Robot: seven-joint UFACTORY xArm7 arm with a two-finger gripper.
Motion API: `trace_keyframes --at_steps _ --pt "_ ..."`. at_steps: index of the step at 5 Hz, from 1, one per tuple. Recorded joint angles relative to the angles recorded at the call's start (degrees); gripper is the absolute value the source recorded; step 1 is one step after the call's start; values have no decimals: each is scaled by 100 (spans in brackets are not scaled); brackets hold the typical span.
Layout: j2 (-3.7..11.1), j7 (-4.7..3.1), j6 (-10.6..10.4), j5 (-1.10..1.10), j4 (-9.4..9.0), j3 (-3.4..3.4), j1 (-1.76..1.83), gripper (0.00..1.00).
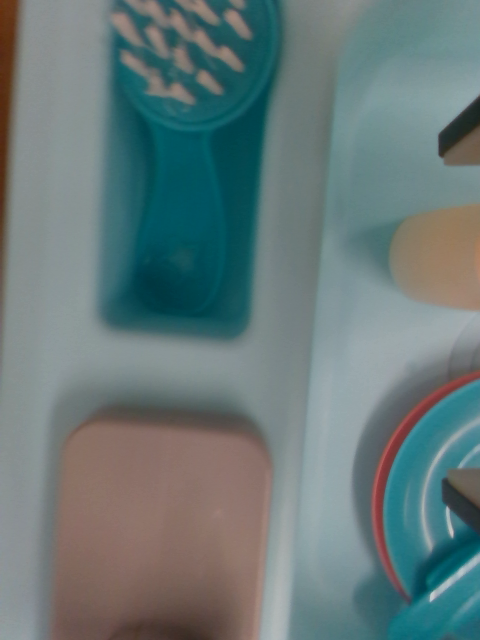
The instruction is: Pick detergent from the sink
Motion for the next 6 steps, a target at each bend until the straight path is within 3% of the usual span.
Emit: trace_keyframes --at_steps 1,2,3,6 --pt "48 -68 -151 26 -111 -21 -22 0" --pt "48 -68 -151 26 -111 -21 -22 0" --pt "86 -123 -271 47 -199 -37 -40 0" --pt "114 -162 -358 62 -263 -49 -53 0"
